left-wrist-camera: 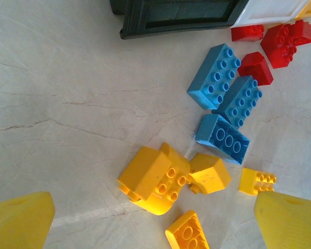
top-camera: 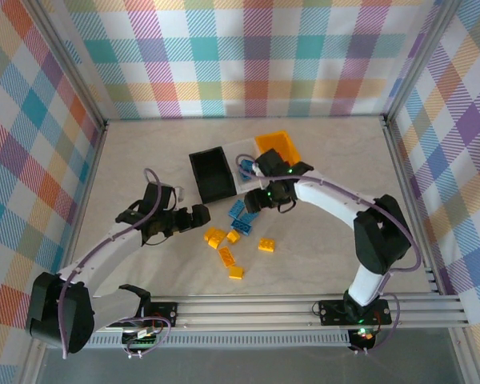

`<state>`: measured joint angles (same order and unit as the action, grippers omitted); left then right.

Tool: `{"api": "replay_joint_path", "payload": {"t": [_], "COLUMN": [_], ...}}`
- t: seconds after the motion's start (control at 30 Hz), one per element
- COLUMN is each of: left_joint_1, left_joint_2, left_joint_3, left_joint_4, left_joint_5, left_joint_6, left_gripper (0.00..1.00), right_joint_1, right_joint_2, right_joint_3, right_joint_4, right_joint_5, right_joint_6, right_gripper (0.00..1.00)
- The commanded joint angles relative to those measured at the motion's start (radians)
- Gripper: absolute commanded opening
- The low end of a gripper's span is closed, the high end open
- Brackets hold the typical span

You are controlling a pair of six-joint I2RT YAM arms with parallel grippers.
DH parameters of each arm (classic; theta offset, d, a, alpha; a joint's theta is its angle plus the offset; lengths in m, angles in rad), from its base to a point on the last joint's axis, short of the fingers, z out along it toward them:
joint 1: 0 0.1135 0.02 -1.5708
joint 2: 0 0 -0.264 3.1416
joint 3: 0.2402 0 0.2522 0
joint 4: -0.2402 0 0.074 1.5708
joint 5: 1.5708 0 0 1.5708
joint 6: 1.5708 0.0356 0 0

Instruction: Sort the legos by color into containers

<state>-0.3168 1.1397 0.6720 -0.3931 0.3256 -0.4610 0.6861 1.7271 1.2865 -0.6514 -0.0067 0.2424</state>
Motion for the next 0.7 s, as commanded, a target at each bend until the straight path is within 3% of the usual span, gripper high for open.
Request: {"api": "replay_joint_path", "payload": {"t": [0.0,0.33,0.67], "left_joint_1": [0.007,0.007,0.007], "left_joint_2": [0.000,-0.066,-0.071], "left_joint_3": [-0.006,-0.015,-0.019], "left_joint_4": [0.050,-0.003,-0.008], "left_joint_5": [0.033,0.007,0.006], "left_joint_6": [-0.036,-0.028,-0.019], "left_gripper": [0.99,0.99,0.99], "right_joint_1": [0.053,0.115,0.132], "right_joint_2": [0.011,0.105,0.156], "right_joint_3": [-0.036,-0.013,0.011], "right_joint_4": [0.051,0.081,0.078], "right_joint_5": [-0.039,-0.065,-0.038], "right_joint_6": [0.059,0.141,0.120], "right_gripper": [0.77,0.77,0.77]}}
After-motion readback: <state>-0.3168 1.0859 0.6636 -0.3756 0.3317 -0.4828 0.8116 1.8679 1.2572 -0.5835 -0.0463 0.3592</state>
